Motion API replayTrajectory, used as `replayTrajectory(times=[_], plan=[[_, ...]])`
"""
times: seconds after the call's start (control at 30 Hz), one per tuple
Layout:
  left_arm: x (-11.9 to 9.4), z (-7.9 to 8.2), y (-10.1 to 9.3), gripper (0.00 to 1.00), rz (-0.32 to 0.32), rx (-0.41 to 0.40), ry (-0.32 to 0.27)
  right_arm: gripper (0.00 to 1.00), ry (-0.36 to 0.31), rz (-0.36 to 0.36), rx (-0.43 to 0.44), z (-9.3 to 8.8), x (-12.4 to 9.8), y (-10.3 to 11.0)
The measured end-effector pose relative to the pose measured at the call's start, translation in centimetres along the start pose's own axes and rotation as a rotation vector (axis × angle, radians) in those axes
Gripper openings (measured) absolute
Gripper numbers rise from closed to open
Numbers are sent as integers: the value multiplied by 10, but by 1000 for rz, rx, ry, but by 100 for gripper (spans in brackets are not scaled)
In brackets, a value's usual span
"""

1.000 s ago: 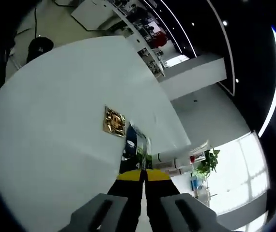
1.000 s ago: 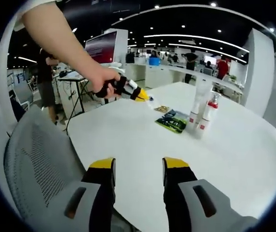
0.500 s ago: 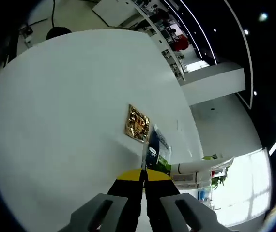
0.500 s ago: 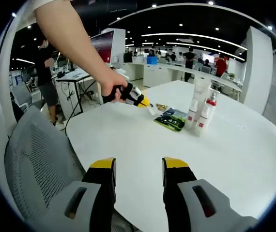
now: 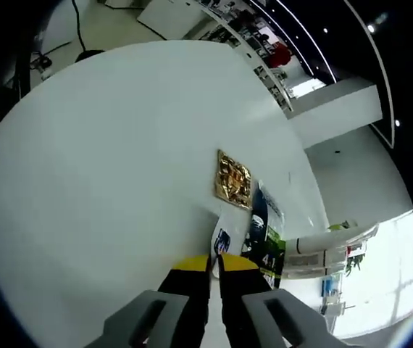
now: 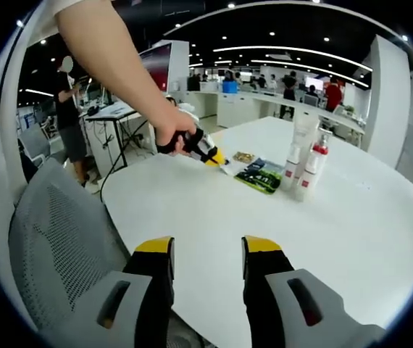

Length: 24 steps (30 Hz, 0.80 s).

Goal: Arrange the skincare products in the storage area until every visible bottle or jar stands upright without overlapping.

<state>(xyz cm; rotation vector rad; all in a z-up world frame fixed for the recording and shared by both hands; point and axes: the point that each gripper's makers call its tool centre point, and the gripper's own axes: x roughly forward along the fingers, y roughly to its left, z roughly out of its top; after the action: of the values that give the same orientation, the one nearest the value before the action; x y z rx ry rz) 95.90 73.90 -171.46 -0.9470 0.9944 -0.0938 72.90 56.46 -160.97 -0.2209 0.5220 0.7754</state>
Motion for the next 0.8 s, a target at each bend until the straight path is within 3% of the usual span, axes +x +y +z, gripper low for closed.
replayTrajectory(times=[0.8], plan=[[1,1,5,9,33,-31,-19,34,3,6,2,-1,0,1]])
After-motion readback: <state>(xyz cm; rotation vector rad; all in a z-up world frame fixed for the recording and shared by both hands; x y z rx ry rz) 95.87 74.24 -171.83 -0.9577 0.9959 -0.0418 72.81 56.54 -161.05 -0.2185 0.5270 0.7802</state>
